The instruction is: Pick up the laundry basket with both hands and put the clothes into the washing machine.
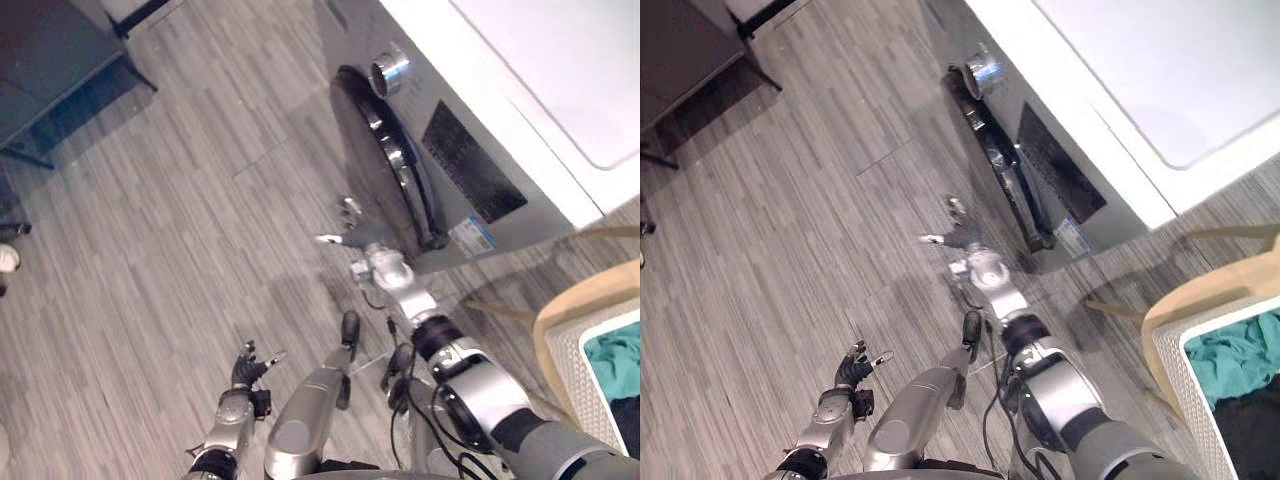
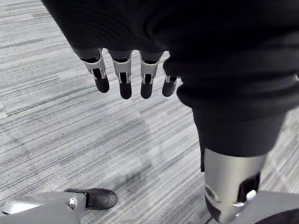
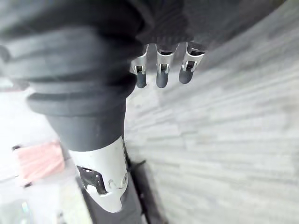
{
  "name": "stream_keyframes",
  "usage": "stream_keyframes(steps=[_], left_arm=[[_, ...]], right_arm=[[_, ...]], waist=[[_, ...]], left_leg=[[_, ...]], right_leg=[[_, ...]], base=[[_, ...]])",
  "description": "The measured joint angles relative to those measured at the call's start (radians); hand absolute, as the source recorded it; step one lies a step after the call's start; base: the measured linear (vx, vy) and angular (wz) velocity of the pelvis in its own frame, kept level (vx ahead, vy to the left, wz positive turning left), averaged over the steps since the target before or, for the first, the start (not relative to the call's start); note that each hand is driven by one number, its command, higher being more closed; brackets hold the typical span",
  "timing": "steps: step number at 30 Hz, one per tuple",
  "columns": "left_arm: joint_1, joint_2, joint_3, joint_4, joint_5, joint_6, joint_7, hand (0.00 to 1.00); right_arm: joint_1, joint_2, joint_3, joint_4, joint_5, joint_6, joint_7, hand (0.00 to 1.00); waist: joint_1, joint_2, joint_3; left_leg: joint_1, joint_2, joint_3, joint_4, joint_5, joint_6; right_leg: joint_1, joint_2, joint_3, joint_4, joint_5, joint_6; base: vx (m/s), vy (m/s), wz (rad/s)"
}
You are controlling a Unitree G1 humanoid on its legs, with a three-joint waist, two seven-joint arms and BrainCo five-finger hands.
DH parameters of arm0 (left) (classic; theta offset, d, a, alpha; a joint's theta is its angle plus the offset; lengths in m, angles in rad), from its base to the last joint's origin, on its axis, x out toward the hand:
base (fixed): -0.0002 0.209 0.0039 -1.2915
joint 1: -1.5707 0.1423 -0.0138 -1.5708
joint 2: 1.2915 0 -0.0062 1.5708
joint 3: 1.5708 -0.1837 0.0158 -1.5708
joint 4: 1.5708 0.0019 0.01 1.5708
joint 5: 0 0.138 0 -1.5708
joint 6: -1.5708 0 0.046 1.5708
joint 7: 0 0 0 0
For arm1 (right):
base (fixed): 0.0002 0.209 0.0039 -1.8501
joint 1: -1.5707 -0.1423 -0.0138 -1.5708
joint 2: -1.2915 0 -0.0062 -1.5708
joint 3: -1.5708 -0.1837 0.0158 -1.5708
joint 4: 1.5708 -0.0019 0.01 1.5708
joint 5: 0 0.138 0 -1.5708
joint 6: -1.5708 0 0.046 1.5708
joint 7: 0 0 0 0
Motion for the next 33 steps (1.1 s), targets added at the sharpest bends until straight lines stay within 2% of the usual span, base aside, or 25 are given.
stream_keyframes(steps=[2,5,9,10,14,16,17,19,21,25,30,33], left_arm=[[-0.006,0.001,0.000,-0.002,0.000,-0.005,0.001,0.00],[-0.008,0.001,0.002,-0.001,0.000,-0.007,0.005,0.00],[-0.008,0.001,0.013,-0.001,0.000,-0.006,0.009,0.00],[-0.008,0.003,0.018,-0.001,0.000,-0.005,0.013,0.00],[0.002,0.002,0.020,0.000,0.001,0.005,0.021,0.00],[0.026,0.003,0.020,0.000,0.002,0.014,0.021,0.00],[0.029,0.004,0.020,0.000,0.002,0.014,0.020,0.00],[0.048,0.006,0.019,0.000,0.005,0.018,0.019,0.00],[0.055,0.011,0.015,0.001,0.012,0.025,0.019,0.00],[0.060,0.013,0.014,0.002,0.036,0.038,0.015,0.00],[0.063,0.018,0.014,0.001,0.045,0.038,-0.001,0.00],[0.067,0.018,0.014,0.001,0.046,0.038,-0.001,0.00]], right_arm=[[-0.048,0.029,-0.001,-0.001,0.003,-0.006,0.001,0.00],[-0.069,0.026,-0.019,-0.031,0.035,-0.020,-0.012,0.00],[0.010,-0.012,-0.064,-0.172,0.026,-0.039,-0.059,0.00],[0.062,-0.030,-0.081,-0.230,-0.005,-0.043,-0.073,0.00],[0.266,-0.082,-0.124,-0.402,-0.159,-0.042,-0.126,0.00],[0.395,-0.112,-0.131,-0.496,-0.240,-0.042,-0.141,0.00],[0.410,-0.115,-0.132,-0.510,-0.248,-0.043,-0.144,0.00],[0.514,-0.128,-0.137,-0.613,-0.298,-0.045,-0.147,0.00],[0.600,-0.137,-0.155,-0.663,-0.322,-0.047,-0.146,0.00],[0.704,-0.140,-0.208,-0.682,-0.383,-0.046,-0.143,0.00],[0.725,-0.132,-0.246,-0.680,-0.473,-0.043,-0.153,0.00],[0.723,-0.119,-0.275,-0.650,-0.528,-0.038,-0.187,0.00]], waist=[[0.001,-0.009,0.006],[0.011,-0.025,0.016],[0.005,-0.061,0.038],[-0.004,-0.070,0.044],[-0.022,-0.081,0.049],[-0.052,-0.086,0.046],[-0.054,-0.089,0.045],[-0.079,-0.109,0.034],[-0.081,-0.133,0.010],[-0.105,-0.164,-0.015],[-0.107,-0.165,-0.053],[-0.107,-0.166,-0.055]], left_leg=[[0.001,0.000,-0.028,0.010,0.000,0.000],[0.001,0.001,-0.040,0.016,-0.001,-0.002],[0.001,0.001,-0.027,0.026,-0.005,-0.007],[0.002,0.001,-0.022,0.027,-0.006,-0.007],[0.018,0.003,0.006,0.023,-0.009,-0.010],[0.059,0.008,0.021,-0.009,-0.009,-0.010],[0.063,0.009,0.026,-0.012,-0.009,-0.010],[0.082,0.018,0.050,-0.039,-0.010,-0.009],[0.090,0.021,0.062,-0.047,-0.009,-0.010],[0.138,0.019,0.065,-0.060,-0.003,-0.003],[0.151,0.020,0.074,-0.065,-0.003,-0.004],[0.152,0.022,0.080,-0.065,-0.003,-0.004]], right_leg=[[0.017,0.004,-0.011,-0.002,0.000,-0.001],[0.026,0.008,-0.014,-0.001,-0.001,-0.001],[0.027,0.007,0.003,-0.002,0.000,-0.001],[0.028,0.007,0.007,-0.006,0.000,-0.001],[0.041,0.010,0.034,-0.023,0.003,0.003],[0.067,0.016,0.048,-0.038,0.011,0.009],[0.068,0.017,0.052,-0.040,0.012,0.009],[0.078,0.025,0.063,-0.065,0.020,0.017],[0.080,0.029,0.072,-0.070,0.020,0.017],[0.132,0.032,0.073,-0.094,0.020,0.020],[0.149,0.038,0.084,-0.116,0.022,0.025],[0.151,0.041,0.086,-0.121,0.023,0.026]], base=[[0.08,-0.098,0.48],[0.04,-0.058,0.22],[-0.04,-0.003,-0.09],[-0.09,0.009,-0.14],[-0.10,0.008,-0.20],[-0.07,-0.001,-0.20],[-0.06,-0.007,-0.31],[-0.02,-0.024,-0.28],[0.04,-0.046,-0.13],[0.10,-0.047,0.00],[0.05,-0.024,-0.05],[-0.01,-0.009,-0.03]])
